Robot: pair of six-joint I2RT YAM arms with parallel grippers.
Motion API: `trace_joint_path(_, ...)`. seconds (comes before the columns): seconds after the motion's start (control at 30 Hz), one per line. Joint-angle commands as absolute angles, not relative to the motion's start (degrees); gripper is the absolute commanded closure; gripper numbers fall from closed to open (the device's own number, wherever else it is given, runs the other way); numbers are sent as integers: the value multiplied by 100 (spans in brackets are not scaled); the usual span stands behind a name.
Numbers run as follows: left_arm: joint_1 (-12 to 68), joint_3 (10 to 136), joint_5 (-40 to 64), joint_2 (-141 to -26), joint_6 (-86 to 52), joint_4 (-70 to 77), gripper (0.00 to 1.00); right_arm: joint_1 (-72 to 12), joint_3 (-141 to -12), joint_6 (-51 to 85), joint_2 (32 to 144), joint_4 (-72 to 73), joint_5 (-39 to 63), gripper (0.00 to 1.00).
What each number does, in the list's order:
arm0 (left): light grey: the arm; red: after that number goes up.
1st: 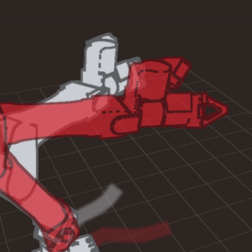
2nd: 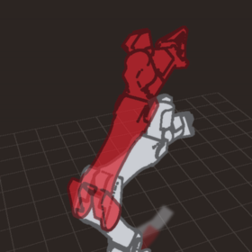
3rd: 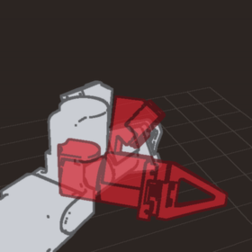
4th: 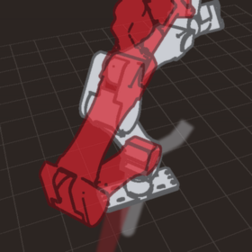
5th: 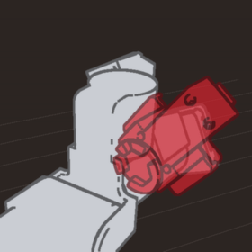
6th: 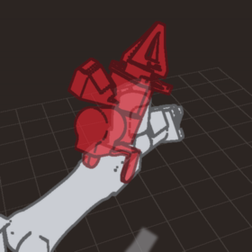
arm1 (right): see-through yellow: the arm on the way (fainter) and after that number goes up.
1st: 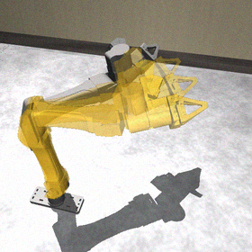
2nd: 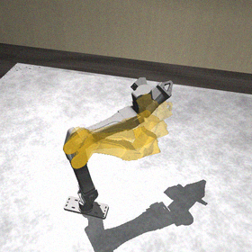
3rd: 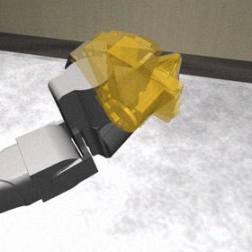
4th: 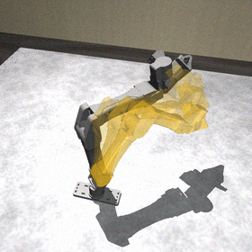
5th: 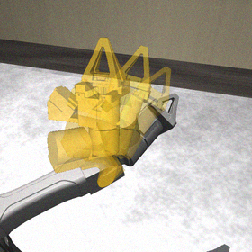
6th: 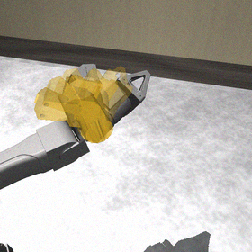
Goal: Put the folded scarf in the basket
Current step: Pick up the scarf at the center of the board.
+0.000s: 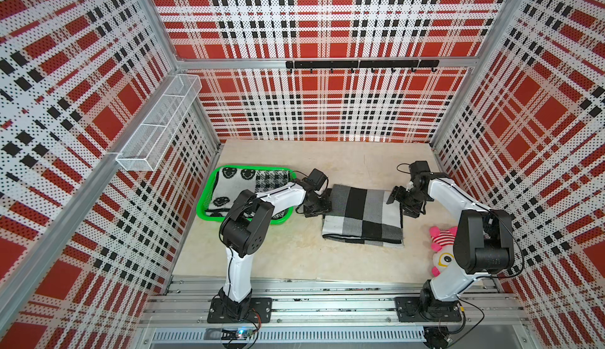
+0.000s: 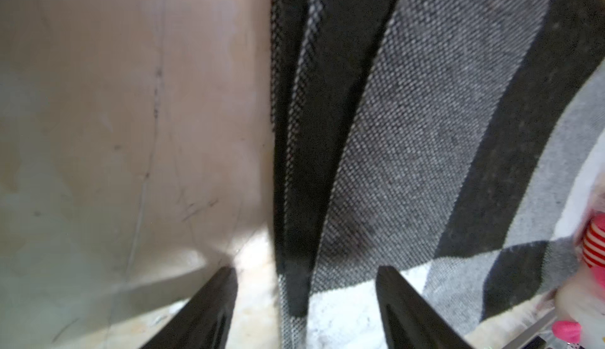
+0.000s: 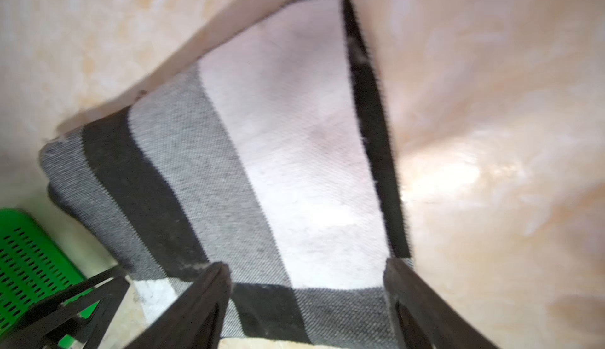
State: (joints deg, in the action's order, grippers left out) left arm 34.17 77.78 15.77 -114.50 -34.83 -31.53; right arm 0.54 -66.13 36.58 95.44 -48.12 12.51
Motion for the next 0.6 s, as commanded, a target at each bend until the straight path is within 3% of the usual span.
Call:
trace_joint_path(0.0, 3498, 7708, 1854, -11542, -3559, -2998, 31, 128, -6475, 3830, 9382, -4652, 1108, 19)
trace_joint_path(0.2, 3558, 7744, 1962, -11742, -3526, -3054, 50, 209, -6348, 3934, 9251, -4702, 913, 20)
trace_joint_path(0.37, 3687, 8151, 1813, -12091, -3472, -3161, 57, 237, -6271, 3908, 9211, -4753, 818, 21)
trace_joint_path(0.57, 3357, 8040, 1228, -11892, -3569, -3168, 88, 327, -6109, 3818, 9283, -4555, 1028, 20)
